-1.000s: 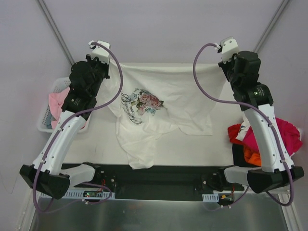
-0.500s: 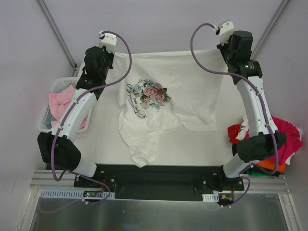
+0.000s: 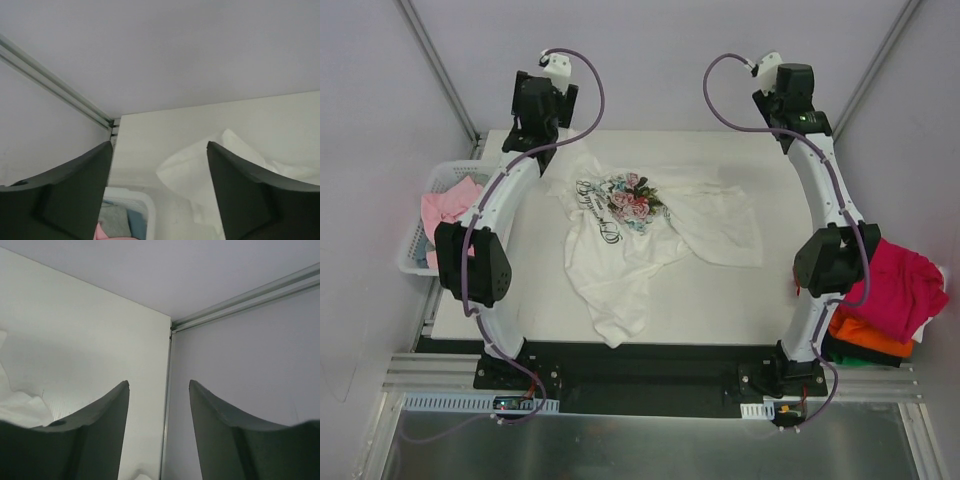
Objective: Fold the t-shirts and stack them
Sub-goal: Flatten the tshirt out
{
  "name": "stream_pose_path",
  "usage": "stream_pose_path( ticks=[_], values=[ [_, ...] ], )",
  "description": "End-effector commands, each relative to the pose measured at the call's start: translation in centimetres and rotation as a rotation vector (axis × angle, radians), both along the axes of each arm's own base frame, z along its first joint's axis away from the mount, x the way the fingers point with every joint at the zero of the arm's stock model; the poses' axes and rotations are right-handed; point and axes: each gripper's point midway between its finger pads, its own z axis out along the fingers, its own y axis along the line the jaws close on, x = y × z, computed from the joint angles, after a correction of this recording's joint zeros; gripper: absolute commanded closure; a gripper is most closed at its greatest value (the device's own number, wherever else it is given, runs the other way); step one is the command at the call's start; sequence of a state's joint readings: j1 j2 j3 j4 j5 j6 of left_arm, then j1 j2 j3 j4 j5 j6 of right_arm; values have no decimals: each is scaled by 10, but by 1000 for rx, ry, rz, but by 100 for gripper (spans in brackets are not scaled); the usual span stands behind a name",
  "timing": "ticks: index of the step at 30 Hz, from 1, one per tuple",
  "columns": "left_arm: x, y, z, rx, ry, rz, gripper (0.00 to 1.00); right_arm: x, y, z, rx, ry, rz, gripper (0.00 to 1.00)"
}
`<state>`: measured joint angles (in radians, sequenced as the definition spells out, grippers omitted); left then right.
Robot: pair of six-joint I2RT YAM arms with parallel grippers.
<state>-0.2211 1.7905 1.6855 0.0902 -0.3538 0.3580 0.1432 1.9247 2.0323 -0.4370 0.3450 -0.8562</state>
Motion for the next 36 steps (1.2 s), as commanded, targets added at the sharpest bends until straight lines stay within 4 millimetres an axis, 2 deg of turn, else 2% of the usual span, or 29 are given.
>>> stream_pose_path(
  ticks=[1, 2, 4, 5, 7, 8, 9, 10, 11, 12, 13, 14, 15, 16, 17, 18, 19, 20, 22, 23, 25, 26, 28, 29, 36],
  values=[
    [9, 8, 23, -10, -63, 59, 6, 5, -9, 48, 1, -136, -44, 44],
    [11, 10, 22, -10, -62, 68, 1, 4, -7, 46, 6, -127, -34, 43],
    [12, 9, 21, -9, -59, 71, 1, -2, -5, 41, 16, -99, -28, 42],
    [10, 10, 20, -8, -55, 68, 1, -5, -2, 31, 32, -74, -22, 42],
    [3, 7, 18, -14, -40, 50, 1, -22, -1, 26, 55, -36, -13, 42],
    [-8, 5, 20, -25, -32, 34, 1, -29, 5, 25, 77, -26, 6, 42],
    [-15, 2, 18, -50, -23, 17, 1, -46, 9, 15, 79, 8, 18, 42],
    [-24, -7, 14, -63, -2, -35, 1, -56, 13, 14, 84, 12, 30, 42],
    [-43, -12, 10, -67, 18, -69, 1, -64, 19, 4, 92, 37, 55, 42],
    [-56, -27, 6, -74, 34, -118, 1, -77, 30, -20, 92, 97, 78, 42],
    [-68, -40, 3, -74, 46, -182, 1, -93, 35, -14, 97, 90, 96, 41],
    [-92, -48, -4, -66, 64, -229, 1, -103, 39, -21, 94, 120, 109, 40],
    [-109, -66, -14, -34, 98, -295, 1, -119, 47, -32, 94, 176, 124, 40],
    [-127, -77, -42, -9, 156, -342, 1, -135, 48, -47, 90, 225, 132, 40],
    [-147, -81, -38, 6, 150, -377, 1, -150, 50, -57, 86, 279, 144, 40],
    [-164, -97, -47, 39, 171, -433, 1, -159, 49, -67, 87, 309, 140, 38],
    [-179, -101, -71, 63, 225, -462, 1, -170, 46, -87, 78, 358, 135, 37],
    [-193, -104, -70, 69, 219, -496, 1, -180, 43, -89, 75, 361, 133, 36],
    [-216, -116, -95, 99, 283, -560, 1, -194, 40, -108, 67, 414, 134, 34],
    [-224, -120, -100, 104, 296, -581, 1, -202, 41, -115, 78, 448, 145, 33],
    [-237, -122, -122, 112, 368, -601, 1, -213, 45, -129, 90, 502, 155, 27],
    [-243, -124, -129, 119, 388, -618, 1, -220, 46, -143, 91, 537, 158, 25],
    [-255, -124, -150, 147, 435, -639, 0, -225, 46, -155, 84, 554, 156, 23],
    [-260, -126, -153, 155, 440, -656, 1, -229, 47, -167, 80, 574, 159, 23],
    [-293, -124, -194, 232, 543, -729, 1, -240, 60, -207, 76, 682, 191, 20]
  ],
)
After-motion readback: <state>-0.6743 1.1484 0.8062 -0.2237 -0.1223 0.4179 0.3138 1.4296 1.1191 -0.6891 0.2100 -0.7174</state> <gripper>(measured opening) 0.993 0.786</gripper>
